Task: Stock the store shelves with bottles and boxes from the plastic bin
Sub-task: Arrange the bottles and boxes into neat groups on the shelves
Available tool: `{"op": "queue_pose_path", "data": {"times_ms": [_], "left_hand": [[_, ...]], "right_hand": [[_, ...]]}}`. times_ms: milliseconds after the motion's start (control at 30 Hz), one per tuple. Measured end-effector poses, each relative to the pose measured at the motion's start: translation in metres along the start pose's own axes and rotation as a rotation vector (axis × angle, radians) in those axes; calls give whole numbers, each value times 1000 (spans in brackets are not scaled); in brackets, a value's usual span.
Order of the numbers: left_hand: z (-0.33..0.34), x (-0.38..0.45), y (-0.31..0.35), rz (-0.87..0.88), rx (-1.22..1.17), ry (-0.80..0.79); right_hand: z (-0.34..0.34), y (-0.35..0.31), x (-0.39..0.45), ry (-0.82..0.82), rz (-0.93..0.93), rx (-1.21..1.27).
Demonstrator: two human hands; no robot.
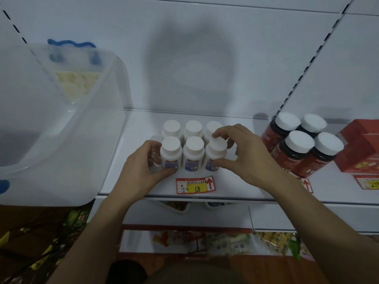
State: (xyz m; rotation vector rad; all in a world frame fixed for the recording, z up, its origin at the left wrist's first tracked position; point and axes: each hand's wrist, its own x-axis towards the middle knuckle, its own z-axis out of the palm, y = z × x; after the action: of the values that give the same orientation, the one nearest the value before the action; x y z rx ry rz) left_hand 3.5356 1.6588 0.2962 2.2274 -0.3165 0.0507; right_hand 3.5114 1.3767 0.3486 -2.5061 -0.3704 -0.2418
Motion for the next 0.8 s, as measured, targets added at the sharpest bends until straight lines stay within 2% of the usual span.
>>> {"op": "queue_pose_path", "data": {"times_ms": [400,800], "left_hand": [[0,-1,2,3,1,19],[-1,-7,7,-21,-21,53]], "right_hand": [[5,0,-3,26,40,-73],[-1,0,-21,53,38,-1]]}}
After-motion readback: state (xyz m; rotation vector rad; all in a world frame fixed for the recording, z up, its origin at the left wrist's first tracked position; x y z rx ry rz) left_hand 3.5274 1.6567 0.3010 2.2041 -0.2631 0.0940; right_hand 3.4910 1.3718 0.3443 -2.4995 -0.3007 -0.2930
